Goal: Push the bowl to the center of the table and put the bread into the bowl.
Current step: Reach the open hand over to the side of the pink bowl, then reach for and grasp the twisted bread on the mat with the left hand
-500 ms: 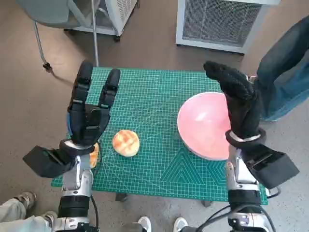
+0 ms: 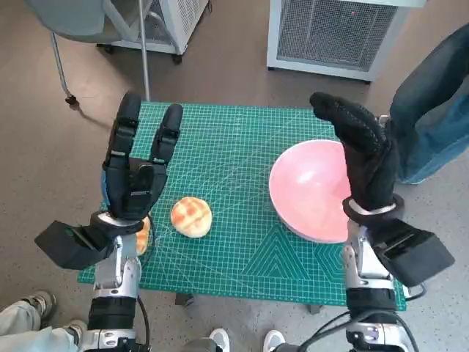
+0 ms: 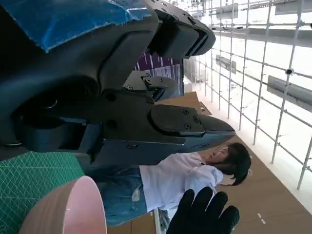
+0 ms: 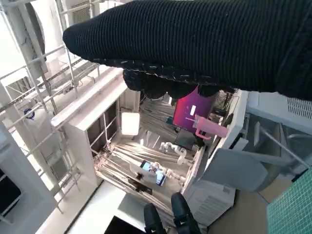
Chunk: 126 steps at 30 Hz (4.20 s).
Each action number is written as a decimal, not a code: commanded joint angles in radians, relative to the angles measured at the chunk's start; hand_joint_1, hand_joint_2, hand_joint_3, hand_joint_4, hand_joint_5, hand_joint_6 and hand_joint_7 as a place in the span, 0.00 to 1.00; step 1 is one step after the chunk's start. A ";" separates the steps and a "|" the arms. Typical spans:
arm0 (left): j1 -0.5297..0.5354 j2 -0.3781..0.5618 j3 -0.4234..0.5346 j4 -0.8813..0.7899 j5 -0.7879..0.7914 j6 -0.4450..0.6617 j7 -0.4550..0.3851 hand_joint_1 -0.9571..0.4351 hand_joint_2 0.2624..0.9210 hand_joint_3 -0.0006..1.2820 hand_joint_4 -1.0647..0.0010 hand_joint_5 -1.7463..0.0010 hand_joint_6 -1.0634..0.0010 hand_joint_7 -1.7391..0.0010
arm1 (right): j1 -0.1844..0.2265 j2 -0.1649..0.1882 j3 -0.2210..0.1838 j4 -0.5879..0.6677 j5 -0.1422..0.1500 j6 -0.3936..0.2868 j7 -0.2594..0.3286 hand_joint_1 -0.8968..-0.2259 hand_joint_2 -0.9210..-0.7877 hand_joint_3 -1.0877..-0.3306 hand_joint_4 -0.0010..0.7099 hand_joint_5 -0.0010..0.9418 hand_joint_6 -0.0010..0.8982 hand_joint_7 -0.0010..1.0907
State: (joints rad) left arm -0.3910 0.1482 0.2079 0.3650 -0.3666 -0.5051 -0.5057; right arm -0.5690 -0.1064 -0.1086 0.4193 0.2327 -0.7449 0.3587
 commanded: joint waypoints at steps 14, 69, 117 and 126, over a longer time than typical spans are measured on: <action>0.015 -0.009 -0.010 -0.024 0.011 -0.008 0.015 0.56 0.97 0.00 0.63 1.00 0.64 1.00 | 0.005 -0.083 -0.192 0.361 -0.116 -0.099 -0.295 0.46 0.00 0.38 0.29 0.01 0.00 0.56; 0.077 0.018 0.004 -0.111 0.010 0.039 0.056 0.56 0.97 0.00 0.63 1.00 0.64 1.00 | -0.232 0.048 -0.268 0.850 0.002 0.157 -0.245 0.51 0.00 0.37 0.24 0.00 0.04 0.44; 0.081 0.045 -0.003 -0.168 0.085 0.024 0.111 0.54 0.98 0.00 0.62 1.00 0.64 1.00 | -0.224 0.061 -0.097 0.643 -0.170 -0.070 -0.219 0.45 0.00 0.36 0.26 0.01 0.09 0.35; 0.049 0.153 0.004 -0.148 0.251 -0.092 0.131 0.54 0.99 0.00 0.62 1.00 0.64 1.00 | -0.109 0.043 -0.028 0.359 -0.102 -0.120 -0.068 0.42 0.00 0.36 0.29 0.01 0.03 0.50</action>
State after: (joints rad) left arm -0.3207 0.2449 0.2064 0.2150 -0.1853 -0.5388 -0.3888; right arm -0.7356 -0.0540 -0.1550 0.8693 0.0957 -0.8765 0.2434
